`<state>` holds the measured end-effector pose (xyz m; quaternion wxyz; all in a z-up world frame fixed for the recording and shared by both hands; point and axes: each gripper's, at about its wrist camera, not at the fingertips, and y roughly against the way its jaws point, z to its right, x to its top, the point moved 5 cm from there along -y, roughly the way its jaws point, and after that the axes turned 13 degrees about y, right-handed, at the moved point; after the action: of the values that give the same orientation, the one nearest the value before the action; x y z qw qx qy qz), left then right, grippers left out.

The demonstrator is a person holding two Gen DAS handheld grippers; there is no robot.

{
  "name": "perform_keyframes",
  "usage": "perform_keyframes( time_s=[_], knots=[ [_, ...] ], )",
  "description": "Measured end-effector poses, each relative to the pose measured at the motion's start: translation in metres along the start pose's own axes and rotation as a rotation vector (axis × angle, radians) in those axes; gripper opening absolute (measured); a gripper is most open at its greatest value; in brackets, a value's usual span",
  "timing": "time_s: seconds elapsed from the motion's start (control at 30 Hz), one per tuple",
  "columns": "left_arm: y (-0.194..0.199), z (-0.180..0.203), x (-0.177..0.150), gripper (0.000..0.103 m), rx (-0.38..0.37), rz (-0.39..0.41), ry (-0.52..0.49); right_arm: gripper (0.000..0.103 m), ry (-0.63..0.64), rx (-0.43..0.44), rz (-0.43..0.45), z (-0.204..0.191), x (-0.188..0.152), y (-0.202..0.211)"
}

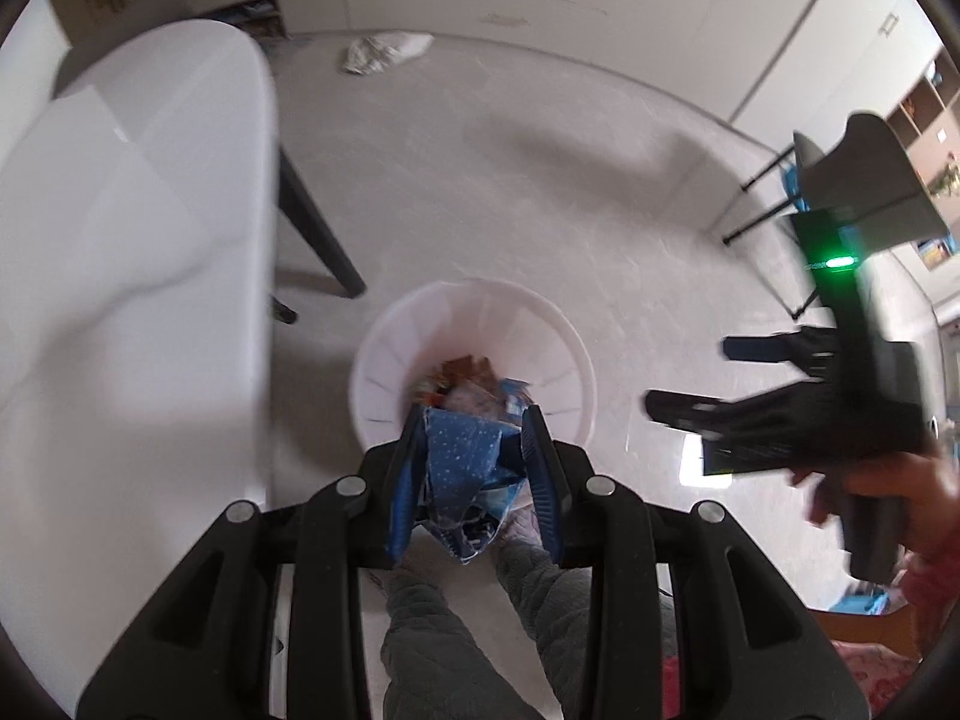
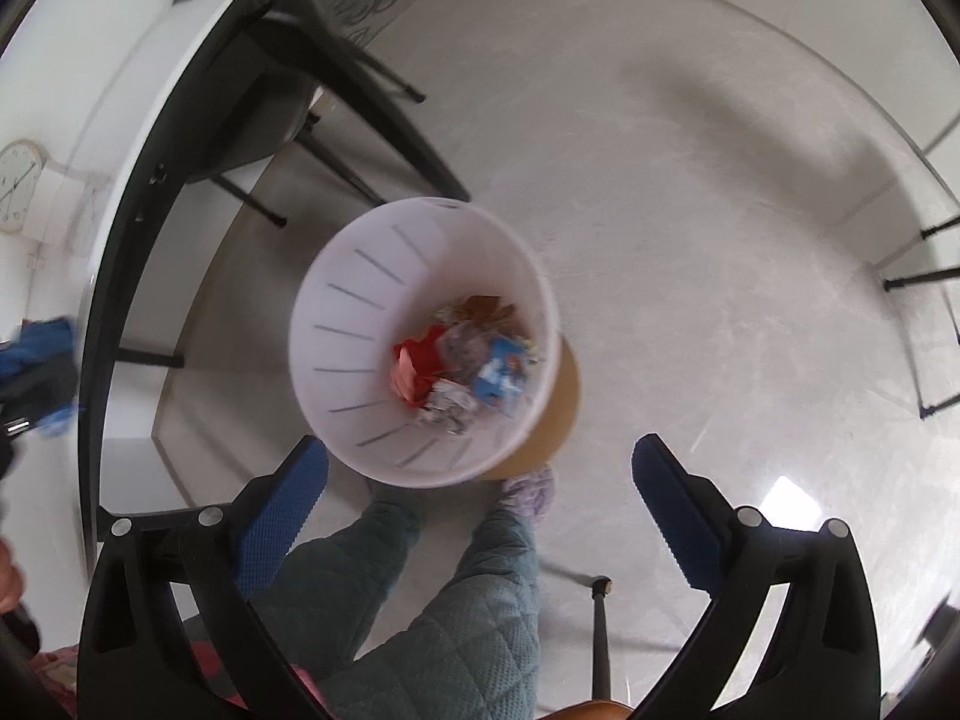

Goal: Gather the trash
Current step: 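Carry the cloth and paper over the wastebasket and open both tools to drop them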

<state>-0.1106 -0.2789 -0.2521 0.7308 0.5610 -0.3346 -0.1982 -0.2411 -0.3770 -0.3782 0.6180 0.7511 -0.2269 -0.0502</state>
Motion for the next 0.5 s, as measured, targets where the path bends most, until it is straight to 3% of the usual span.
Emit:
perform_keyframes(
  time_s=[0.37,0.4,0.5],
  knots=[
    [-0.101,0.019,-0.013,0.033,0.025,-0.164,0.009,0.101,-0.108,0.007,-0.012,0.040,-0.027,0.002],
    [-0.106,0.018,-0.014,0.035,0.026,-0.177,0.014,0.101,-0.112,0.006,-0.014,0.042,-0.029,0.001],
    [-0.110,0.017,-0.015,0.061,0.019,-0.194,0.037,0.101,-0.116,0.002,-0.018,0.043,-0.030,-0.001]
  ],
)
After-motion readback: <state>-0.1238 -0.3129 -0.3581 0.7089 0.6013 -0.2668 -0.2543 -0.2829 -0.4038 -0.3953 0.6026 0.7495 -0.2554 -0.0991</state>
